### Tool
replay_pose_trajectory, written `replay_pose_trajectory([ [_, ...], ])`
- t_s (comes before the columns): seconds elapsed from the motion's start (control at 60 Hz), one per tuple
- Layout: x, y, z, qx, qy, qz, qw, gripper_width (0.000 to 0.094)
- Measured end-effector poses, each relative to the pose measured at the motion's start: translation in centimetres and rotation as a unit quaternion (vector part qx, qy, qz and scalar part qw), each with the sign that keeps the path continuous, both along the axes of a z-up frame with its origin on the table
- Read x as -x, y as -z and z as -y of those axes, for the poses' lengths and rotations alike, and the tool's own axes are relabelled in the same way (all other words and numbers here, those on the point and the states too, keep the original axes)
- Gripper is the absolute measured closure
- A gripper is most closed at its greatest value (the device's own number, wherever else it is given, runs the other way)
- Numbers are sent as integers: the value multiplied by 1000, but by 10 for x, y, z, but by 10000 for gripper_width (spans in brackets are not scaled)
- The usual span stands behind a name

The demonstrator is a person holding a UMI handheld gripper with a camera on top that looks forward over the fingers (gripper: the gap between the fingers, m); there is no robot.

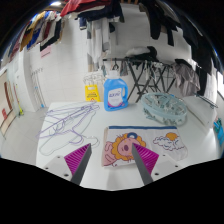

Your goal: Fold towel

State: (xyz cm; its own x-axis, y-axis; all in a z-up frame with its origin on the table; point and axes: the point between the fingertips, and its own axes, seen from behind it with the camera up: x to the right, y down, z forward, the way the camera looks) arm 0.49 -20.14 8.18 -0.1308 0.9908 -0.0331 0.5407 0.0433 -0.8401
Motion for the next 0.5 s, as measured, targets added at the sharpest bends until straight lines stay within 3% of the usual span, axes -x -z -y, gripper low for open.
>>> replay_pose_trajectory([
  [0.267, 43, 74, 18, -21, -3, 23, 1000, 80],
  [0.5, 52, 95, 24, -45, -1, 28, 999, 115],
])
